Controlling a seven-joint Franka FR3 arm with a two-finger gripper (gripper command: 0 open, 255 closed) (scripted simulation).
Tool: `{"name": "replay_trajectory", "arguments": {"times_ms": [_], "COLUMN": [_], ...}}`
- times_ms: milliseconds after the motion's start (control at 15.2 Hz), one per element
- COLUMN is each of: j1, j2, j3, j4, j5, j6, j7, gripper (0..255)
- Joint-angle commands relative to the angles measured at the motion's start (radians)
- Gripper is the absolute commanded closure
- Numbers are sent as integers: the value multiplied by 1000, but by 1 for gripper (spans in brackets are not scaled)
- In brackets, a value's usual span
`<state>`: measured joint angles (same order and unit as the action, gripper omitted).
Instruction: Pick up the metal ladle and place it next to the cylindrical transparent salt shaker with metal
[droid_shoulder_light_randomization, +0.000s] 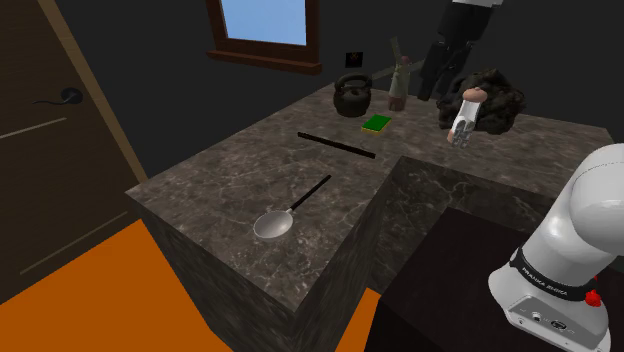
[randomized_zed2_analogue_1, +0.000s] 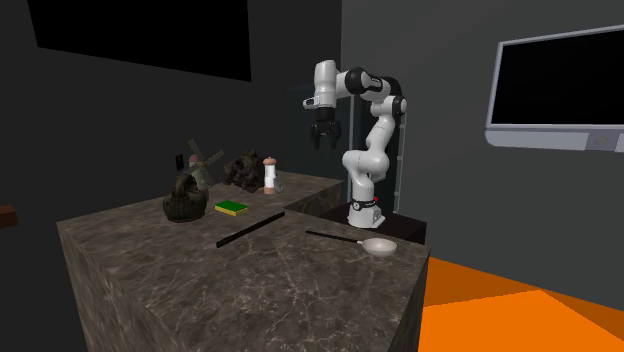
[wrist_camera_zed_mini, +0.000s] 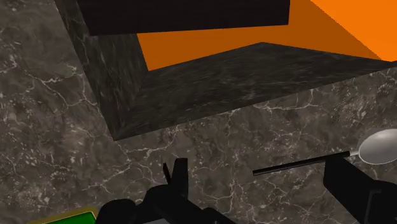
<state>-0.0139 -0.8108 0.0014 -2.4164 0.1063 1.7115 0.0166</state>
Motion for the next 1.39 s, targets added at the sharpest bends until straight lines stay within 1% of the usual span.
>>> {"name": "replay_trajectory", "arguments": {"times_ms": [0, 198, 396, 594, 792, 1056, 1188, 1320], "j1": [0, -19, -36, -58, -91, -165, -217, -282], "j2": [0, -22, -16, 19, 81, 201, 273, 354], "j3": [0, 100, 206, 318, 434, 595, 680, 770], "j4": [0, -68, -112, -131, -125, -82, -47, -4], "j5": [0, 52, 106, 156, 193, 209, 196, 165], "j6": [0, 65, 134, 207, 283, 381, 427, 470], "j7": [0, 181, 364, 548, 733, 988, 1121, 1262], "gripper": [0, 0, 0, 0, 0, 0, 0, 0]}}
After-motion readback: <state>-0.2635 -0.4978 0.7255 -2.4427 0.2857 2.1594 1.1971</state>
